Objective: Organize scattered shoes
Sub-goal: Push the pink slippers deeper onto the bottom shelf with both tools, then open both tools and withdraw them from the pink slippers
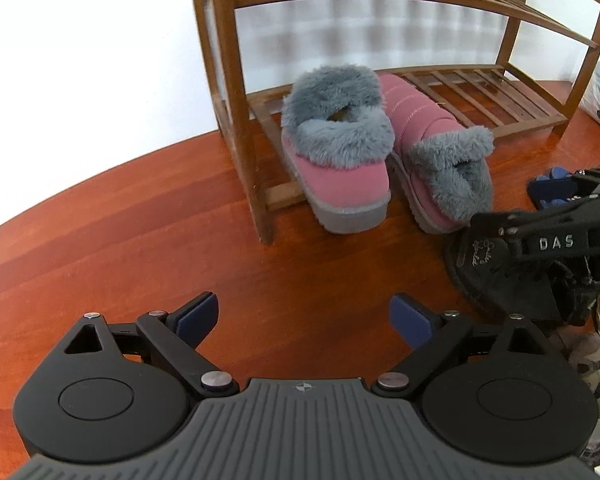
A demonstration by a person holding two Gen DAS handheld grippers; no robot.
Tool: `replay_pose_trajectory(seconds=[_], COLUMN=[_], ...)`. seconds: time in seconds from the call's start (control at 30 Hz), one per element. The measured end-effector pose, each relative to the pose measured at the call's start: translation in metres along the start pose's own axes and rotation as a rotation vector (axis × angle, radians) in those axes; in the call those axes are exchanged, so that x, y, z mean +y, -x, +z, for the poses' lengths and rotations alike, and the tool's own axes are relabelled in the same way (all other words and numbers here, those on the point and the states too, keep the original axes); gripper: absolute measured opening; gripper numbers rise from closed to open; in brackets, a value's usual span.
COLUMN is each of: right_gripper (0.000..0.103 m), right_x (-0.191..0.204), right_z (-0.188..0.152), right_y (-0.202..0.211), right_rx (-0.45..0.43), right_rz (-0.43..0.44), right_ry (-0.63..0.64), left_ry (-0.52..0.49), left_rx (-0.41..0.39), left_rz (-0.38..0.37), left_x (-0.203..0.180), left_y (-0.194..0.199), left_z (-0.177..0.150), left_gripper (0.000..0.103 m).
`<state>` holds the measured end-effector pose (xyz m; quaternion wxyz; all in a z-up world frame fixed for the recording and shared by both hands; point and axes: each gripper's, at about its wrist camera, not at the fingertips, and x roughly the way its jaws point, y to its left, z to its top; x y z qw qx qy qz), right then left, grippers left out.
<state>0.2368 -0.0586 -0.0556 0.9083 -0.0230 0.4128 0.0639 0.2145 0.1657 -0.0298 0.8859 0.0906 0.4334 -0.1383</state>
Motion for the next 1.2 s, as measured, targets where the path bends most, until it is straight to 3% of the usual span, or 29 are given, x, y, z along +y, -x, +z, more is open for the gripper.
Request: replay_pose_trajectory(seconds=[0.17, 0.33, 0.43, 0.6, 0.67, 0.77, 0.83, 1.03, 1.2], right_gripper=[0.087, 0.081, 0.076, 0.051, 0.046, 0.044, 0.043, 0.044, 0.044], right_x=[0.001, 0.006, 0.006, 0.006, 0.004, 0.007, 0.009, 0.007, 0.005], right_z=[0.0, 0.001, 0.001, 0.001, 0.002, 0.005, 0.009, 0.03, 0.038], right_y=[-0.012, -0.026, -0.031, -0.041, -0.042, -0.035, -0.026, -0.013, -0.023], right_rx=[0.002, 0.012, 0.024, 0.04, 0.044, 0.025, -0.007, -0.074, -0.082], right_rz=[0.022, 0.027, 0.024, 0.028, 0.039, 0.029, 0.02, 0.029, 0.025], right_ry=[0.025, 0.06, 0.066, 0.057, 0.04, 0.048, 0.056, 0.05, 0.061], left_ry=[-0.027, -0.022, -0.015, 0.017, 0.01, 0.002, -0.003, 0.016, 0.029], left_rx=[-0.011, 0.0, -0.002, -0.014, -0.023, -0.034, -0.04, -0.058, -0.068], left_rz=[0.005, -0.022, -0.038, -0.066, -0.069, -0.08, -0.087, -0.109, -0.126], left_x=[-0.004, -0.005, -0.007, -0.012, -0.015, -0.017, -0.018, -0.015, -0.015], left_y=[-0.011, -0.024, -0.03, -0.04, -0.042, -0.043, -0.044, -0.047, -0.052], left_z=[0.005, 0.012, 0.014, 0.024, 0.026, 0.03, 0.032, 0.038, 0.045], left_gripper=[0.082, 0.058, 0.054, 0.05, 0.049, 0.044, 0.032, 0.013, 0.012])
